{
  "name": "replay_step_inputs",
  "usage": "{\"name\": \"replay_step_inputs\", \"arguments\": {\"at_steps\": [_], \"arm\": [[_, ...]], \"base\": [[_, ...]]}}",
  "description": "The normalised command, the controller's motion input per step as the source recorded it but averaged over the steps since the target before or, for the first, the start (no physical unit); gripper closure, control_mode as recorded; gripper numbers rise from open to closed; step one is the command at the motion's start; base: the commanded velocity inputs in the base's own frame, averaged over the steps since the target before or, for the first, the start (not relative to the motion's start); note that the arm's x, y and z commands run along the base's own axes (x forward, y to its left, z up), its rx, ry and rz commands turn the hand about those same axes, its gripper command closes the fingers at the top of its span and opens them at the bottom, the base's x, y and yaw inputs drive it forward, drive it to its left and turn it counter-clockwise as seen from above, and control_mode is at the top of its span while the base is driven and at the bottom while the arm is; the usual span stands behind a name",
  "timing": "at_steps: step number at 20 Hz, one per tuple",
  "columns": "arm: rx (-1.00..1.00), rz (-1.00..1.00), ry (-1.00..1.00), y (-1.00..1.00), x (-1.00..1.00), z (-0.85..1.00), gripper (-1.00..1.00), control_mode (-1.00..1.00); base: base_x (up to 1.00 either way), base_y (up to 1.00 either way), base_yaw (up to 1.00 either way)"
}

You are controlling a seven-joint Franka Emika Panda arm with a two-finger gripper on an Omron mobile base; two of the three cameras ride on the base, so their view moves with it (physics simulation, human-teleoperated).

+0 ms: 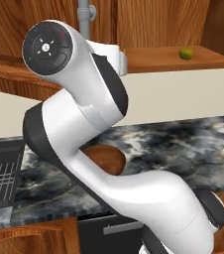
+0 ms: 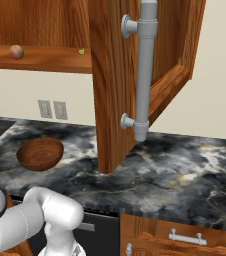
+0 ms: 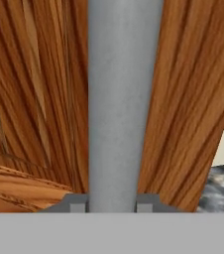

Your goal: Open the cabinet. Pick the peach and orange from the cabinet and place them into the bowl. Then close the cabinet.

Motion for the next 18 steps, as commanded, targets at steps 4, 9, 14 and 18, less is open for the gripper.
{"name": "replay_step_inputs", "arguments": {"at_steps": [4,9,14,18], "arm": [[0.0,0.0,0.0,0.0,0.0,-0.1,1.0,-1.0],[0.01,0.0,0.01,0.0,-0.02,-0.04,1.0,-1.0],[0.0,0.02,0.0,0.01,-0.19,0.01,1.0,-1.0],[0.0,0.0,-0.03,0.08,-0.44,0.0,1.0,-1.0]], "base": [[0.0,0.0,0.0],[0.0,0.0,0.0],[0.0,0.0,0.0],[0.0,0.0,0.0]]}}
